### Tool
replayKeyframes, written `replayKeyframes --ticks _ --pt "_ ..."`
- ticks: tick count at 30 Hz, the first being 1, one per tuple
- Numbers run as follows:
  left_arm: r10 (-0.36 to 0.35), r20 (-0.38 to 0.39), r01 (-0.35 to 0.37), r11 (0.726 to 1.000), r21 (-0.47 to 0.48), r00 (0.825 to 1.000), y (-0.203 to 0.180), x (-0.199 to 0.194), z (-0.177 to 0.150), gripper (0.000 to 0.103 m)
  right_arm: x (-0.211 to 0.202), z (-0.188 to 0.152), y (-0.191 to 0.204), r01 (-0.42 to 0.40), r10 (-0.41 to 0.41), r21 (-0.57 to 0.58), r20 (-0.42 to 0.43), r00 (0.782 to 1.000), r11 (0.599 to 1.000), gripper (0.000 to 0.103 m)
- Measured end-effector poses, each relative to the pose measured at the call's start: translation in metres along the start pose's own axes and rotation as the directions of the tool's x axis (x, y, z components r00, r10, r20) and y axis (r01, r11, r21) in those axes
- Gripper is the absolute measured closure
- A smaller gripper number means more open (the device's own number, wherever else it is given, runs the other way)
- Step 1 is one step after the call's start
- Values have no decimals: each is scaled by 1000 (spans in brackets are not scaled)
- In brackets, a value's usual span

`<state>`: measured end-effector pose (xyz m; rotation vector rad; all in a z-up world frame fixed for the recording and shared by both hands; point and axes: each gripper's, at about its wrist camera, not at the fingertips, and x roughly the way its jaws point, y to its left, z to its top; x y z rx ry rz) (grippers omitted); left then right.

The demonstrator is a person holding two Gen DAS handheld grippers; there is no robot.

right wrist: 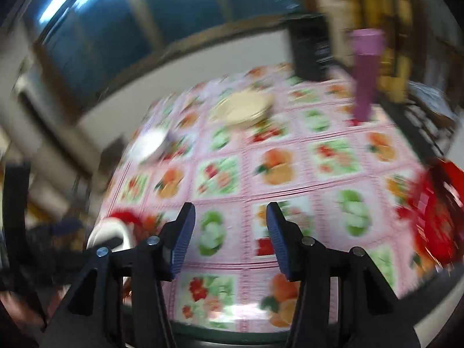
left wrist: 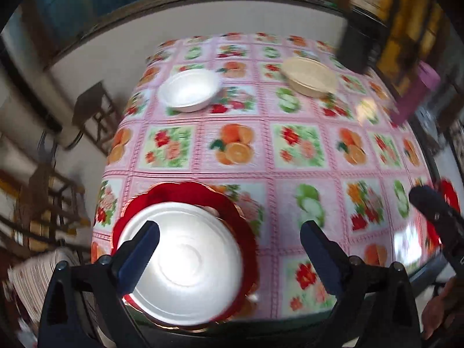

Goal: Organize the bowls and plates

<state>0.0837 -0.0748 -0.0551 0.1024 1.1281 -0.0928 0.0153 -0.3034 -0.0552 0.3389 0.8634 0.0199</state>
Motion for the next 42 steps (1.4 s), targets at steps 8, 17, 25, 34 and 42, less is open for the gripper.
replayKeyframes --ticks 8,17,25,34,42 --pt "167 -51 -175 954 -245 985 87 32 66 4 98 61 39 -114 103 -71 -142 985 991 50" --pt "295 -136 -325 870 -372 946 144 102 153 4 219 131 94 -210 177 -128 -233 956 969 50" --pt "295 -197 -352 835 -422 935 157 162 182 4 293 155 123 -231 197 -98 -275 941 968 50" --pt "278 -254 -364 834 -414 926 149 207 195 4 331 161 139 -201 147 -140 -322 935 970 50" --pt "264 -270 -358 844 -400 926 143 224 192 4 350 157 143 -185 127 -143 -339 932 972 50"
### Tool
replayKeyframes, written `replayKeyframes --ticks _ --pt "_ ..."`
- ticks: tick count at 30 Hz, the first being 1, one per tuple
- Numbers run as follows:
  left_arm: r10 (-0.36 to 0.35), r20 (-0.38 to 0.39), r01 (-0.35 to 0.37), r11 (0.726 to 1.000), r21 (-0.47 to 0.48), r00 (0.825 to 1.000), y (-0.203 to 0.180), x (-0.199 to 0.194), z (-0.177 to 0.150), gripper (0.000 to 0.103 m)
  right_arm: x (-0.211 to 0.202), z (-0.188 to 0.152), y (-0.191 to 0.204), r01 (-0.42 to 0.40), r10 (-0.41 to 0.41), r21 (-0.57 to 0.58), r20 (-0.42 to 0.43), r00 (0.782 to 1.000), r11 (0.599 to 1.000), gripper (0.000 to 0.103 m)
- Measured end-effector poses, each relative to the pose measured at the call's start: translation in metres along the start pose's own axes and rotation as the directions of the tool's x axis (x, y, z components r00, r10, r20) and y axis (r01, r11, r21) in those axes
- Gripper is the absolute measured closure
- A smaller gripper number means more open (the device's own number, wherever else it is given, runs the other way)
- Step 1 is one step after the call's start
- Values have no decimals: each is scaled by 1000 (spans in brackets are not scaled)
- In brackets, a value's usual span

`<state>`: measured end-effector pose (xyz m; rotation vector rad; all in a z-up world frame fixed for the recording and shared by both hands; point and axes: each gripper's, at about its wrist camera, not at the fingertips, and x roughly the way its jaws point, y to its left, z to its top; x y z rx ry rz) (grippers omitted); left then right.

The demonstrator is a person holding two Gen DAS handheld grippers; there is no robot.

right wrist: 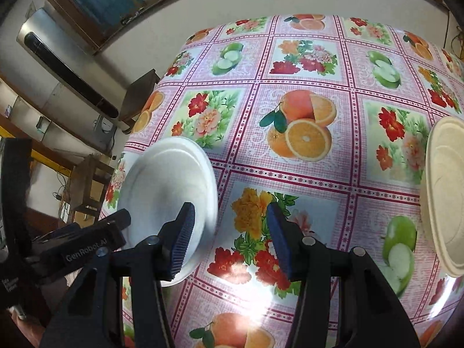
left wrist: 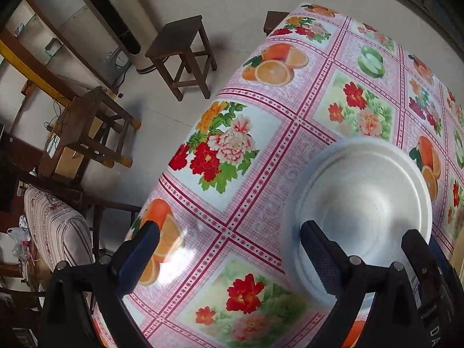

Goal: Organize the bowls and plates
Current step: 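Close the left tool on the rim of the small white plate, then lift the small white plate and carry it toward the red stack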

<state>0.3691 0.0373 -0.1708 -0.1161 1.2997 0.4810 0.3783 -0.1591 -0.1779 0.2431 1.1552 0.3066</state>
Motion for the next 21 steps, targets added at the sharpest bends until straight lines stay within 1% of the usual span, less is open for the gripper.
replayKeyframes --ticks 2,6,7,8,9,10,11,12,14,15,17,21 --pt "-11 5 11 1000 7 1000 -3 0 0 4 0 -1 0 8 -8 3 5 1000 1000 52" --pt "-20 11 19 999 29 1000 -11 0 -2 5 3 -2 2 6 -6 2 5 1000 1000 64" --pt "-22 9 21 999 34 1000 -14 0 -3 10 5 -2 3 21 -21 -5 0 1000 1000 72" --pt "-32 4 31 999 40 999 -16 2 -3 18 7 -2 3 28 -28 -4 -9 1000 1000 77" --pt "-54 -5 54 998 42 999 -18 4 -4 23 10 -3 2 14 -14 6 -23 1000 1000 88" --pt "-70 -12 71 997 41 997 -20 4 -5 33 11 -3 1 1 0 16 -28 1000 1000 91" --pt "-87 -24 88 995 44 996 -23 6 -7 43 10 -4 1 -11 11 23 -20 1000 1000 91" --pt "-96 -31 97 994 47 995 -27 6 -8 47 7 -4 3 -13 13 18 -11 1000 1000 92" --pt "-107 -35 110 992 70 994 -34 4 -13 65 2 -7 8 -10 10 -2 -1 1000 1000 92" --pt "-118 -42 121 989 87 992 -38 3 -16 69 0 -9 9 -10 10 -9 3 1000 1000 93" --pt "-127 -45 131 985 110 991 -44 0 -21 72 -5 -12 6 -19 19 -6 7 1000 1000 94" --pt "-149 -44 154 976 154 988 -54 -9 -34 74 -14 -23 -11 -36 36 51 -2 999 998 94"
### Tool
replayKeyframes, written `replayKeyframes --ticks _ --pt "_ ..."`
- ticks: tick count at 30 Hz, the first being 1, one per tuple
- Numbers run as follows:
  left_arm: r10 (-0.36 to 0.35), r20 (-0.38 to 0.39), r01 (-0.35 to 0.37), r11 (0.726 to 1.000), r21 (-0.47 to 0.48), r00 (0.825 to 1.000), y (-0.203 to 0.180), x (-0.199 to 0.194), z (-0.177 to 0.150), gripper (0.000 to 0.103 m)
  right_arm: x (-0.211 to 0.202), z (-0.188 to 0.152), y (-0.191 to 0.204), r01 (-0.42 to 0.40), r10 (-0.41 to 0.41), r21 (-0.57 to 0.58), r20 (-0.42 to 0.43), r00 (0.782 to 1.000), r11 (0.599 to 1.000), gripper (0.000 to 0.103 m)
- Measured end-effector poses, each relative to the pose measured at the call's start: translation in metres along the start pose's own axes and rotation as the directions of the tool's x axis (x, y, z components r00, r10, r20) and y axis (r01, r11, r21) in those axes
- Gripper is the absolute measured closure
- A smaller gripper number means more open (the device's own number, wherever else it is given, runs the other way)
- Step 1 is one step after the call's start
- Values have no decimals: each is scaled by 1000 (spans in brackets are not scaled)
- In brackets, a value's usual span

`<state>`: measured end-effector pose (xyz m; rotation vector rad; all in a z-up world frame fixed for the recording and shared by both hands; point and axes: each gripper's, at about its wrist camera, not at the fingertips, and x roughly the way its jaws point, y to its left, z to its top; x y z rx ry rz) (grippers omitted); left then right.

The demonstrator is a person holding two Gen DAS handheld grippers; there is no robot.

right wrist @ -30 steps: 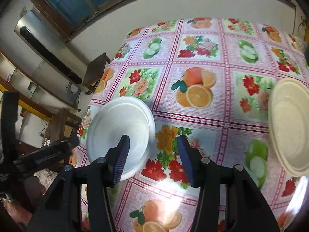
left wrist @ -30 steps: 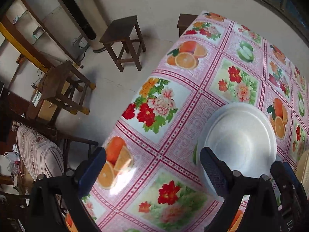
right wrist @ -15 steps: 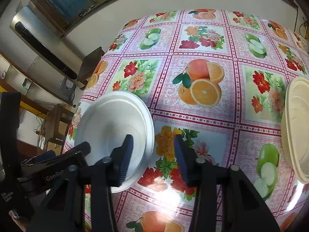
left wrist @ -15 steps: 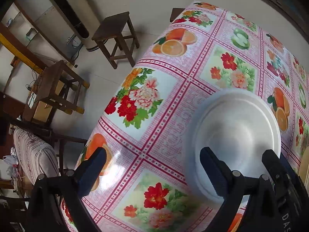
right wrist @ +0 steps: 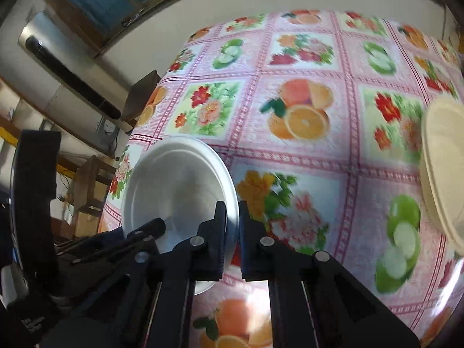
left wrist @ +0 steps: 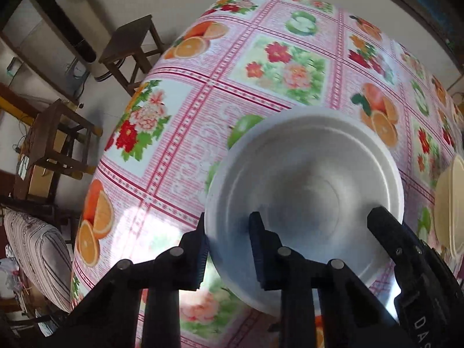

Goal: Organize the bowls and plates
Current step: 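Lift the small white plate and carry it toward the red stack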

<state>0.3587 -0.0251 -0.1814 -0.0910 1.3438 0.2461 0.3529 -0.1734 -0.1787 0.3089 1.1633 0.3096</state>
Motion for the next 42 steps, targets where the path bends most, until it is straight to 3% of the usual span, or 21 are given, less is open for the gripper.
replayKeyframes --ticks 9,21,24,31,39,42 --pt "22 -10 -20 985 172 1000 -54 -24 -51 75 -36 -48 -44 31 -31 61 4 1000 998 94" --pt "20 -48 -1 930 368 999 -139 -54 -145 74 -105 -136 -112 64 -71 219 22 997 974 93" --pt "5 -58 20 906 424 998 -158 -63 -177 74 -126 -164 -128 80 -92 273 31 995 959 93" --pt "-3 -49 31 811 585 999 -188 -84 -248 73 -166 -238 -157 57 -81 429 37 996 902 93" --pt "-46 -78 86 748 658 996 -190 -102 -311 72 -198 -294 -160 115 -143 481 21 989 869 93" --pt "-67 -103 119 742 660 992 -186 -107 -328 72 -202 -306 -158 131 -160 489 16 987 862 93"
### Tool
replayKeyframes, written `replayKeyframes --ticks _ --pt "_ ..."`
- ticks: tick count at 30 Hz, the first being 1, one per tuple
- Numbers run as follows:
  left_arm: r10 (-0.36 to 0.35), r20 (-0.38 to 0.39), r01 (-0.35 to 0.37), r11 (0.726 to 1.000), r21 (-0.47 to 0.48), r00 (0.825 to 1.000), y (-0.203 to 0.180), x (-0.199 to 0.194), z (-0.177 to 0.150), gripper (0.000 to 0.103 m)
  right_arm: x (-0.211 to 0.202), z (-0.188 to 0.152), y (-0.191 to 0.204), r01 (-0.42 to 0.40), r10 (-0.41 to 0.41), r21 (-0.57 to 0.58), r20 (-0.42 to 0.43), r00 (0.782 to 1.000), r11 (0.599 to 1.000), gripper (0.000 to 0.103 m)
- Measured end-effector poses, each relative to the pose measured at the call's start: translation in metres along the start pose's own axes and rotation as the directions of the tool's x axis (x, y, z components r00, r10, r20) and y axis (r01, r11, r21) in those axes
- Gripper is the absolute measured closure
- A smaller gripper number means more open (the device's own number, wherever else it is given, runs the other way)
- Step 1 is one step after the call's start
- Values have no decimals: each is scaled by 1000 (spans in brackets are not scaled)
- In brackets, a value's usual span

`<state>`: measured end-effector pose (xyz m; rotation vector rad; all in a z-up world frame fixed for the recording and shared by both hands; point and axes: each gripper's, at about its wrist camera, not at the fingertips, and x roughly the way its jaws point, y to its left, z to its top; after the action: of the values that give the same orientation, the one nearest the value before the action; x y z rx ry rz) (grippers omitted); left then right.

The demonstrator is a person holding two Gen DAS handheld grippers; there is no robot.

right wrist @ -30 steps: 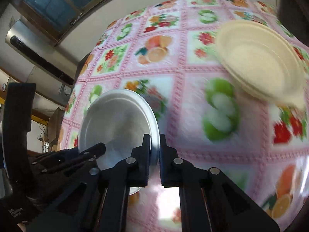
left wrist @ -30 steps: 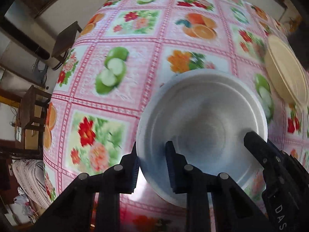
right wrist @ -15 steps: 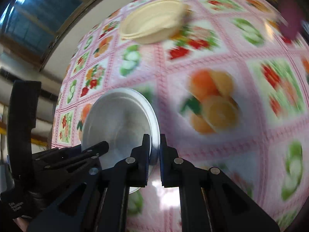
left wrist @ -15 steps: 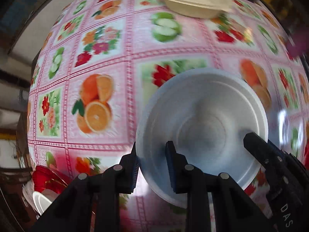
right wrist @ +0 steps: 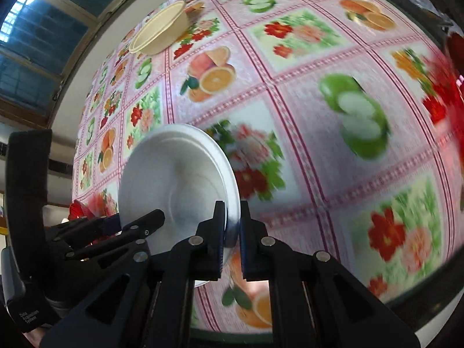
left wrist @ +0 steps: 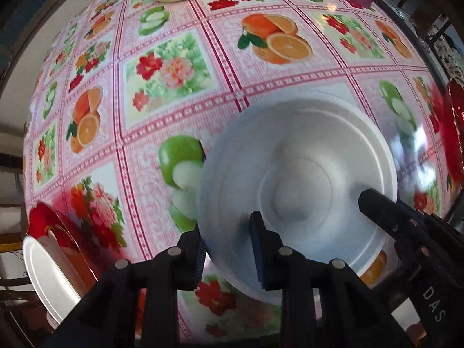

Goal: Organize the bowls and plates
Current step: 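Lift the small white plate and carry it toward the red stack, then lower the small white plate onto the stack with the left tool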

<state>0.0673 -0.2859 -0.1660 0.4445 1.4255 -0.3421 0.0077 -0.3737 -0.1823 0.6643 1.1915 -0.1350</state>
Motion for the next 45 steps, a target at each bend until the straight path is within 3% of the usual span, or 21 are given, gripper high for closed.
replayKeyframes --ticks 10,22,27,32,45 --pt "-49 18 49 999 -13 999 4 -6 -50 71 -9 -26 6 33 -33 -27 1 999 999 93" --pt "-74 142 96 984 -153 987 47 -54 -119 72 -42 -54 52 -54 67 -208 55 996 977 93" --pt "-25 225 74 974 -213 974 107 -58 -113 72 -56 -61 81 -94 120 -297 71 990 950 93" --pt "57 282 27 959 -283 958 143 -69 -129 72 -60 -65 116 -139 178 -377 68 982 916 93" --pt "154 320 13 886 -463 935 213 -81 -179 72 -51 -95 191 -215 261 -531 13 965 819 93"
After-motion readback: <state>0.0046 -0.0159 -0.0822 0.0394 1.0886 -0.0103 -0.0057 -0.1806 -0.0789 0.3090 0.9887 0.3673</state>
